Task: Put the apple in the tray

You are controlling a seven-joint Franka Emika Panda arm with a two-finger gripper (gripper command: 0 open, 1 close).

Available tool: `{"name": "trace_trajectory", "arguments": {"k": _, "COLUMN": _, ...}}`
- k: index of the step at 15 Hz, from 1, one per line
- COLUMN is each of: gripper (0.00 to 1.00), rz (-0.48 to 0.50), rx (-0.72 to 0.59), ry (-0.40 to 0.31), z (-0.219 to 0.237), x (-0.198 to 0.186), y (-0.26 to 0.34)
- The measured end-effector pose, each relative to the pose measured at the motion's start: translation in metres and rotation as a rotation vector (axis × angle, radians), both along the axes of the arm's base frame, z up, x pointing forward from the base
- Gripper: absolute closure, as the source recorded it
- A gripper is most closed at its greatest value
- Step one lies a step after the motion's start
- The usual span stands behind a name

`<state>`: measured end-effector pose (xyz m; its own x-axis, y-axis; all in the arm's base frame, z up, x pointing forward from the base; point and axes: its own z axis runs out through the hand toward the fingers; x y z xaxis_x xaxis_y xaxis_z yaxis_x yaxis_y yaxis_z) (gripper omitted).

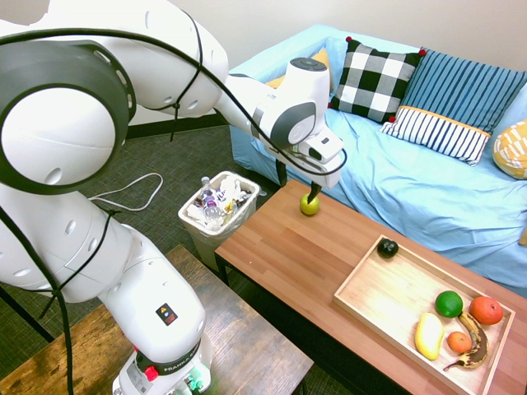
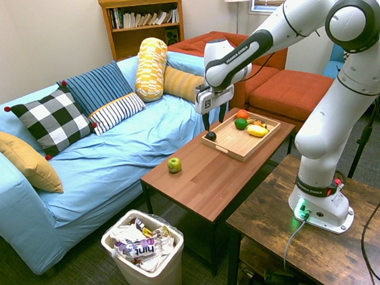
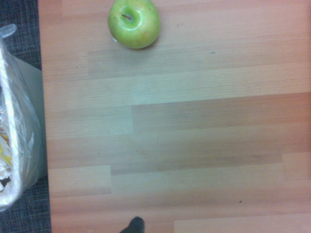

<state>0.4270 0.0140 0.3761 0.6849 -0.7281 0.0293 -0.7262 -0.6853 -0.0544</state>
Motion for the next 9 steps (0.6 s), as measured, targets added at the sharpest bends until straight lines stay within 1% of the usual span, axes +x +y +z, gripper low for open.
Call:
{"name": "trace_trajectory", "arguments": {"k": 4, "gripper": 0.00, "rz": 0.015, "rx": -0.003, "ry": -0.007, "z": -0.007, "x": 0.009, "y": 0.006}}
{"name": "trace_trajectory", "arguments": {"k": 6, "gripper": 0.00, "rz": 0.033, "rx": -0.007, "ry": -0.019, "z": -0.017, "x": 0.025, "y": 0.012}}
{"name": "trace_trajectory", "arguments": {"k": 9, "gripper": 0.00, "rz": 0.039, "rx": -0.017, "ry": -0.024, "z": -0.039, "x": 0.060, "y": 0.019}}
